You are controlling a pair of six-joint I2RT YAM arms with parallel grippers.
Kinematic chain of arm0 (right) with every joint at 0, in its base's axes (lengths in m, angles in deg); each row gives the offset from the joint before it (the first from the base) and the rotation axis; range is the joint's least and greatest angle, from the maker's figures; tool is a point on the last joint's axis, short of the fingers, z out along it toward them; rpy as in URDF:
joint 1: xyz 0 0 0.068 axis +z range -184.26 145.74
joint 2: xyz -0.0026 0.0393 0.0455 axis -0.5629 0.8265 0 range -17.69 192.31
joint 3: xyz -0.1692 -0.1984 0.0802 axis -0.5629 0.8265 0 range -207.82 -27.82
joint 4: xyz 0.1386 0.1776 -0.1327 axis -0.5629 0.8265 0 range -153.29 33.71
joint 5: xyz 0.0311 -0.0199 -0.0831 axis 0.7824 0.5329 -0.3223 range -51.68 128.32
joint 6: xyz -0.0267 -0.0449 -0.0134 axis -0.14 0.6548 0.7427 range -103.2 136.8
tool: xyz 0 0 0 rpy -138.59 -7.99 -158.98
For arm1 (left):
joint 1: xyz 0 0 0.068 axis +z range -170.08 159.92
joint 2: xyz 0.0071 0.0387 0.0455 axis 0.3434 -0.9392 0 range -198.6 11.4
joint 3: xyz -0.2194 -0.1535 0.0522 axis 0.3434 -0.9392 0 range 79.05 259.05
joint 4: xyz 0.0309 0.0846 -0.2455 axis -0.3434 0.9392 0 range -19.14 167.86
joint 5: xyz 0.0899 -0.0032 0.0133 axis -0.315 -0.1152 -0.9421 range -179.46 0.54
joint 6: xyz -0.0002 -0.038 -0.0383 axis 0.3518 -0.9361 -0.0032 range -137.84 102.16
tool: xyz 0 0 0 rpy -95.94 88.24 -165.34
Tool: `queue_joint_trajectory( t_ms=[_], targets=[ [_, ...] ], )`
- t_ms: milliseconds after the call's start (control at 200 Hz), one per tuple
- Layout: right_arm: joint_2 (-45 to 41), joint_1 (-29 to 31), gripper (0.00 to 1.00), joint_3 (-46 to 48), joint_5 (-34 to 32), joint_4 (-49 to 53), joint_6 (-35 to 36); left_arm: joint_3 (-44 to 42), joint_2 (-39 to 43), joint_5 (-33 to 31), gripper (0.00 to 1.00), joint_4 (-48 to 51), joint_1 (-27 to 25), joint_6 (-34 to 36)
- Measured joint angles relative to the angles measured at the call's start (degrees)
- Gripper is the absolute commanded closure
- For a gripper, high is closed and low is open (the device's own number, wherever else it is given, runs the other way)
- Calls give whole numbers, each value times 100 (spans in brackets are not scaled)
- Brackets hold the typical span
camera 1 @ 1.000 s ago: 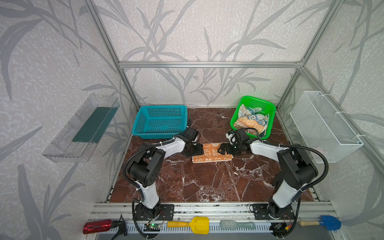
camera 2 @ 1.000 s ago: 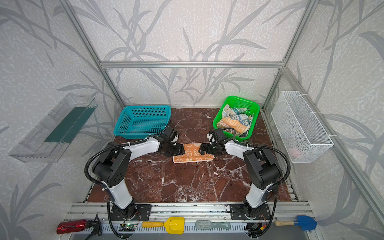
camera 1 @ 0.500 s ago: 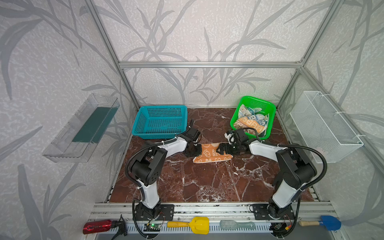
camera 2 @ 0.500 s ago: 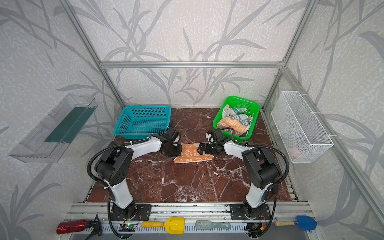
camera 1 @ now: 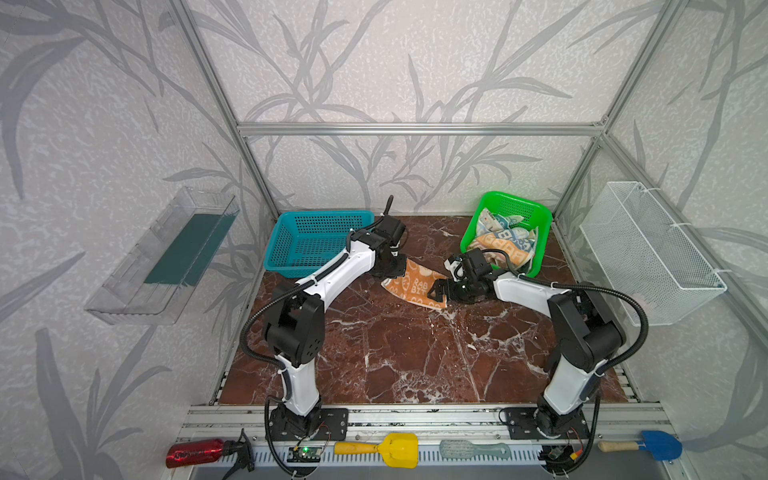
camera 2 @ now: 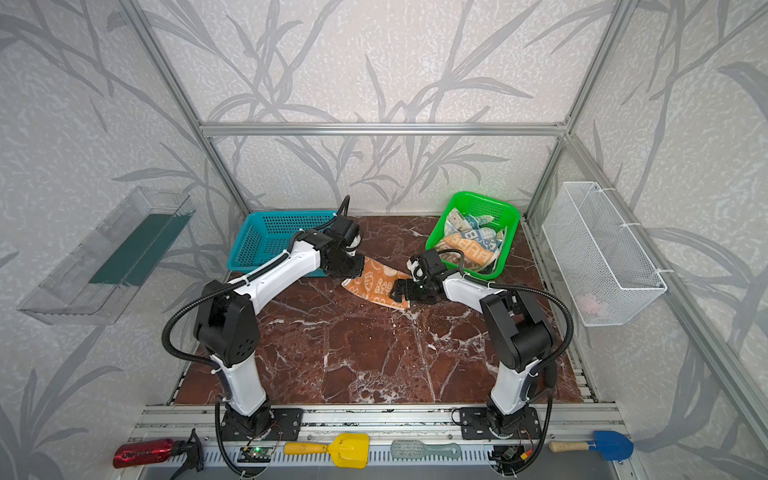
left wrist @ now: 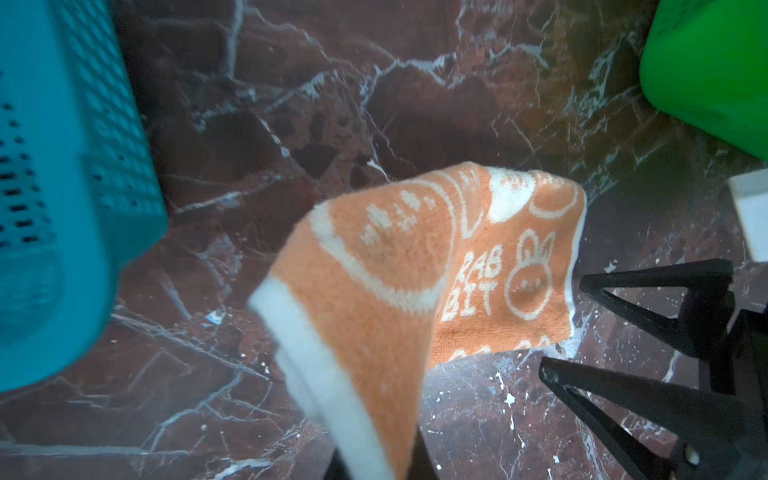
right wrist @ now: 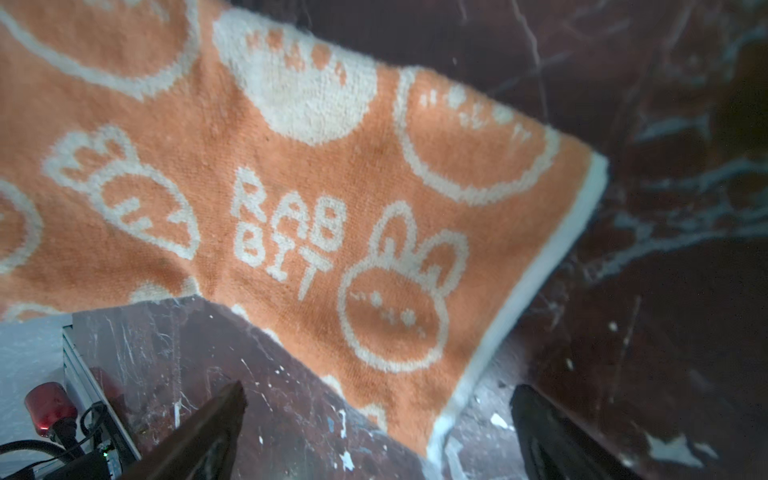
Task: Fold and stack the towels
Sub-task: 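Lift the strip toward the teal basket with left gripper while right releases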
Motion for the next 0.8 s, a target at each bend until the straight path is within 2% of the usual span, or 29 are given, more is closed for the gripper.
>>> queue_joint_trajectory(
  t_ms=[340, 560, 800],
  targets=[
    [393, 63, 1, -1298, 146, 61, -66, 3230, -1493, -999, 100, 1633, 286, 1045],
    [651, 63, 1, -1650, 205, 210, -61, 4218, -1709, -1320, 100, 2065, 699, 1429],
    [883, 79, 1, -1858, 291, 332, -57, 5047, -1773, -1169, 100, 2153, 1237, 1528]
  ],
)
